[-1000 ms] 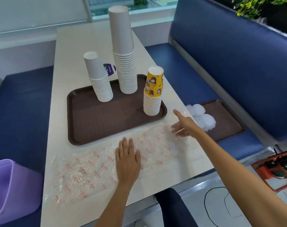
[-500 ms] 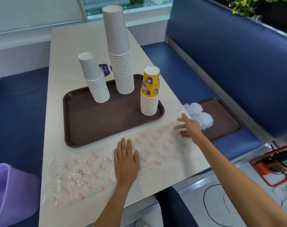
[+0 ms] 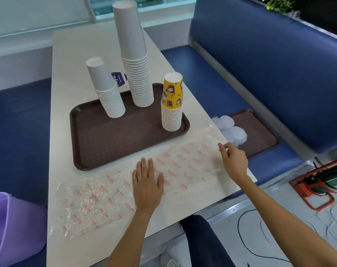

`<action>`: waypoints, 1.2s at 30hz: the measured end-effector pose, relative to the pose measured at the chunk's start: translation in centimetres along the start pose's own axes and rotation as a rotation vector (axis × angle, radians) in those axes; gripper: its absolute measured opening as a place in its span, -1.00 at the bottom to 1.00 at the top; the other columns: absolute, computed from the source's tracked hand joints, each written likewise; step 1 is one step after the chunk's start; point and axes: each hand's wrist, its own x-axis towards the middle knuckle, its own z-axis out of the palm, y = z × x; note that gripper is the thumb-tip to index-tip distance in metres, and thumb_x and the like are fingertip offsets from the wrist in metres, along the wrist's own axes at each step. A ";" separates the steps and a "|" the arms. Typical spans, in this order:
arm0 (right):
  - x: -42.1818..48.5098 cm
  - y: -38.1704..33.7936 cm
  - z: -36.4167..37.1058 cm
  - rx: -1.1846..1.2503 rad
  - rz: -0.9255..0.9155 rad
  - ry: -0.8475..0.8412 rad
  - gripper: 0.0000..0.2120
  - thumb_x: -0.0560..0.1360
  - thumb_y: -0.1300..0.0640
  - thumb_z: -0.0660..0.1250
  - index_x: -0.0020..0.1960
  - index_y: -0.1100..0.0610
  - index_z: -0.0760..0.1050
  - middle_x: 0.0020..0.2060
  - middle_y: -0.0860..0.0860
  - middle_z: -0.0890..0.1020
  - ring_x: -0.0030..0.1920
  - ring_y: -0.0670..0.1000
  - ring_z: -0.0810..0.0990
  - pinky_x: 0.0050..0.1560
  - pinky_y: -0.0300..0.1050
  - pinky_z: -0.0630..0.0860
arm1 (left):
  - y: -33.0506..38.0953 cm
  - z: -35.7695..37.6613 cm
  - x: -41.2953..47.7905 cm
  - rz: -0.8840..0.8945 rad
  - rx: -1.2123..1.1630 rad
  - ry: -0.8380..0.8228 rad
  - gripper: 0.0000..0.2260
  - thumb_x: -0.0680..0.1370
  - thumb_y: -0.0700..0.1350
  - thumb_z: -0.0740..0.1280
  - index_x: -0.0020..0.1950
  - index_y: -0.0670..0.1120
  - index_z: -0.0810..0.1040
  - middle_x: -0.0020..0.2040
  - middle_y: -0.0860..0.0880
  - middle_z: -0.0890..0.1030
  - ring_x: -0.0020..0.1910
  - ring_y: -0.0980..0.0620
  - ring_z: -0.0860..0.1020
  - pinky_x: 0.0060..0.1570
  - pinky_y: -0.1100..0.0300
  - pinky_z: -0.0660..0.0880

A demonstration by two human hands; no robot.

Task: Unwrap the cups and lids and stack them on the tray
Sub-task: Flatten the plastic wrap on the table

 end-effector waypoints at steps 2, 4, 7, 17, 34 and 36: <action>0.0 0.2 -0.1 -0.063 0.024 0.071 -0.73 0.60 -0.01 0.21 0.07 0.19 0.51 -0.40 0.01 0.49 -0.37 0.03 0.47 -0.39 -0.17 0.25 | 0.0 0.1 0.0 0.007 0.002 -0.006 -0.37 0.63 0.17 -0.19 0.43 -0.19 0.37 0.42 -0.22 0.37 0.39 -0.21 0.37 0.34 -0.16 0.18; -0.4 -0.2 0.4 -0.046 -0.075 0.166 -0.78 0.59 0.06 0.26 0.14 0.18 0.50 -0.18 0.08 0.57 -0.19 0.07 0.54 -0.23 -0.13 0.37 | 0.0 0.4 0.0 0.014 -0.012 0.004 -0.40 0.62 0.16 -0.12 0.42 -0.20 0.38 0.42 -0.21 0.37 0.40 -0.21 0.36 0.35 -0.19 0.18; -2.4 -2.6 2.6 0.028 -0.466 0.113 -0.78 0.55 0.08 0.21 0.12 0.14 0.51 0.00 0.12 0.59 -0.02 0.12 0.54 0.01 -0.06 0.37 | 0.3 0.2 0.1 -0.032 -0.118 0.057 -0.43 0.50 0.12 0.05 0.39 -0.18 0.42 0.45 -0.20 0.33 0.46 -0.20 0.26 0.42 -0.13 0.03; -4.5 -5.8 9.3 -0.246 -0.693 -0.523 -0.26 0.49 -0.26 -0.45 0.56 0.03 -0.03 0.55 0.00 -0.07 0.54 -0.03 -0.17 0.46 -0.08 -0.35 | 1.6 0.0 1.4 -0.039 -0.120 0.015 -0.40 0.65 0.12 -0.22 0.40 -0.18 0.41 0.41 -0.22 0.39 0.39 -0.20 0.38 0.35 -0.12 0.23; 1.1 -0.5 5.6 -0.470 -0.376 -0.443 -0.01 0.20 -0.51 -0.62 0.54 -0.10 -0.27 0.48 0.02 -0.36 0.50 0.10 -0.36 0.38 0.13 -0.44 | 1.4 0.0 1.1 -0.019 -0.049 -0.078 -0.08 0.42 0.48 -0.34 0.54 -0.10 0.12 0.55 -0.16 0.07 0.53 -0.15 0.06 0.44 -0.01 -0.13; 1.3 -1.1 5.2 -0.472 -0.356 -0.454 -0.02 0.25 -0.49 -0.57 0.56 -0.07 -0.19 0.53 0.06 -0.27 0.53 0.12 -0.29 0.40 0.14 -0.42 | 1.4 -0.3 1.1 -0.038 -0.057 -0.121 -0.04 0.34 0.51 -0.36 0.57 -0.06 -0.04 0.57 -0.15 -0.10 0.55 -0.11 -0.12 0.43 0.04 -0.28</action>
